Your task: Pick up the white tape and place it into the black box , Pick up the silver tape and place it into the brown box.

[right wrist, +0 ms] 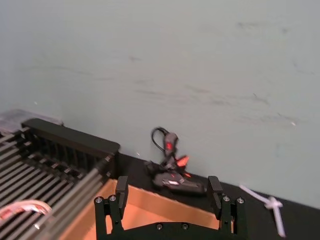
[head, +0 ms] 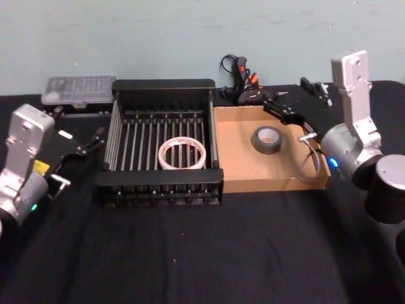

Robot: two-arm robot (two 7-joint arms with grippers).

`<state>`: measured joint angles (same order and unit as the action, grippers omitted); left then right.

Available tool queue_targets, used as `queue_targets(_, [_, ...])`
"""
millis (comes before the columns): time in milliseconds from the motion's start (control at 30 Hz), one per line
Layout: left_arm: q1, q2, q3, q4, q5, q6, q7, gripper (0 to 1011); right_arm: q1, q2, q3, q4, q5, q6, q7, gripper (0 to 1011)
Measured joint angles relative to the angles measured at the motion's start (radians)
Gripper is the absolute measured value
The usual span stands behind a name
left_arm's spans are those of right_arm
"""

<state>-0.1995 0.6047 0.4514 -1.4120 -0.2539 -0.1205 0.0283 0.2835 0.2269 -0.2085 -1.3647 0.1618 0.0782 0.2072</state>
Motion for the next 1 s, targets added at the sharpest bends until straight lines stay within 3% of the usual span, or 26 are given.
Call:
queue_targets(333, [0.000,0.000,0.000,0.000,0.000,0.000,0.000,1001,-0.038,0.012,0.027,0.007,-0.010,0.015,0.000,1002])
queue_targets(1000, [0.000,0.000,0.000,0.000,0.000,0.000,0.000,1001,-0.052,0.011,0.034,0.027,-0.024,0.030,0.005,1002])
